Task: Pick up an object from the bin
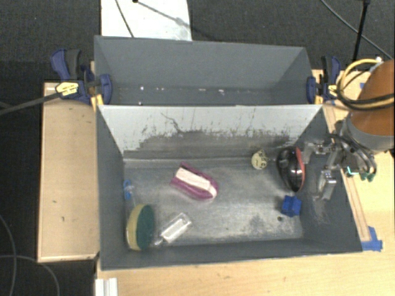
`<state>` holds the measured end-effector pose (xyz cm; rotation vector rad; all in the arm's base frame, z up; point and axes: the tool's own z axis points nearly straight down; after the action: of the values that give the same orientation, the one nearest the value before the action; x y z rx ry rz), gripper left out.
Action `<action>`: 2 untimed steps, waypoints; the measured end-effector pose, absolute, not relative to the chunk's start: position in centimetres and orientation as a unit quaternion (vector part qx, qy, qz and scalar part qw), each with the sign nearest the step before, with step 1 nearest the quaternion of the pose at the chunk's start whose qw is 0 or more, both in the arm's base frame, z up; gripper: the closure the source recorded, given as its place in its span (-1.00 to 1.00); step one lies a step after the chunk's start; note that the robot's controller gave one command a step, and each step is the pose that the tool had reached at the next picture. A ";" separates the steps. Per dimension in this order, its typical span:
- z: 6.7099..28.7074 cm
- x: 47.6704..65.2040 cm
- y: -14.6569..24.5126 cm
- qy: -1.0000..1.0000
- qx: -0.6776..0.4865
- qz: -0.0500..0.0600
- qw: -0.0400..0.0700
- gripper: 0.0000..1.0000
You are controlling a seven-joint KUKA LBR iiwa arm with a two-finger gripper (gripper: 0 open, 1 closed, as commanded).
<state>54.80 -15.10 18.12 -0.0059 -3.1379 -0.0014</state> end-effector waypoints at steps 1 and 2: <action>25.9 57.3 -13.6 -1.000 -0.015 0.001 -0.007 -1.00; 13.6 54.3 -12.9 -0.995 0.096 -0.001 0.002 -1.00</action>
Offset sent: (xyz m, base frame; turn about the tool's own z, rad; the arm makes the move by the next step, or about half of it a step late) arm 0.0216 0.0146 0.0716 0.0272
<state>54.25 -12.89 13.64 0.3002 -3.1235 -0.0030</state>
